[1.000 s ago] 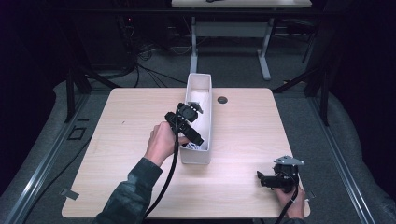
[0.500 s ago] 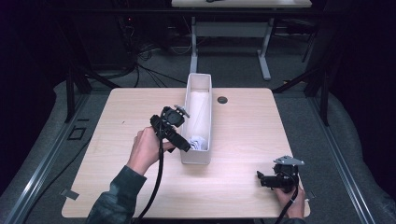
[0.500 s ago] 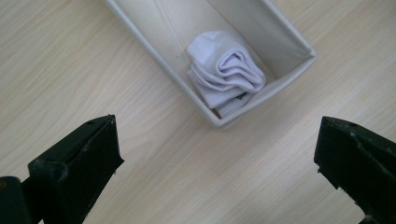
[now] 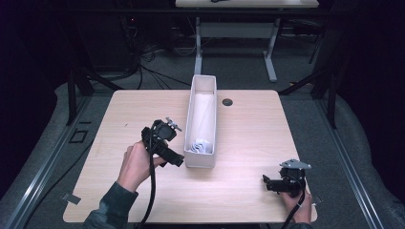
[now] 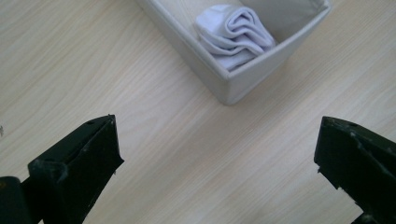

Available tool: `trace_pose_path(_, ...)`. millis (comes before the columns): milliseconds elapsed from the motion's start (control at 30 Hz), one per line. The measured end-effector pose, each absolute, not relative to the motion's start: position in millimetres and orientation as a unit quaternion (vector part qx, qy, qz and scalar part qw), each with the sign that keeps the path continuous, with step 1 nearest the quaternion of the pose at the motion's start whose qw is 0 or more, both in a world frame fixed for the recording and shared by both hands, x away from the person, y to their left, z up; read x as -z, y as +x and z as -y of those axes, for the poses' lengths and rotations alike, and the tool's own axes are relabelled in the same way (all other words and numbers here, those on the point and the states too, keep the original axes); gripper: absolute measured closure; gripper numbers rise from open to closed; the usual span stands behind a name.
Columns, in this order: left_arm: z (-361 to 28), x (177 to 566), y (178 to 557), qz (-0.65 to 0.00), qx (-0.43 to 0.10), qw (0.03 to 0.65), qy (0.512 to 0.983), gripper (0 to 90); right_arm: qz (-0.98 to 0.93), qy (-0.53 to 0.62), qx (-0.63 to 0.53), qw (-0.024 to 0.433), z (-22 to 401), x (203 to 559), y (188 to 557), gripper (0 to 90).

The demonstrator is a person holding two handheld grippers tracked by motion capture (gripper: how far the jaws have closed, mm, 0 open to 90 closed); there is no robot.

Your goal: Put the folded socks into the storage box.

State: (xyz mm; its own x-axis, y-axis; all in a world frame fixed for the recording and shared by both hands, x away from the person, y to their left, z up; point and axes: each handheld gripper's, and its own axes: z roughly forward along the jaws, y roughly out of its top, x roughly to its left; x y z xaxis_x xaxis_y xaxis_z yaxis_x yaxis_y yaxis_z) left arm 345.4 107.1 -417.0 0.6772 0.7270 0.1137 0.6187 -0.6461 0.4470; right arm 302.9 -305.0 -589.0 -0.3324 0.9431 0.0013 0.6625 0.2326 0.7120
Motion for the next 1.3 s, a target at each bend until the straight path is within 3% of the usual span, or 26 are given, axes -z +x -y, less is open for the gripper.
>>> trace_pose_path(433, -130, 447, 325, -0.386, -0.141, 0.195, 0.89, 0.4, -0.752, 0.533, -0.316, 0.223, 305, 589, 303, 1.9)
trace_pose_path(1300, -195, 545, 308, -0.453, -0.108, 0.191, 0.864, 2.1, -0.752, 0.533, -0.316, 0.223, 305, 589, 303, 1.9)
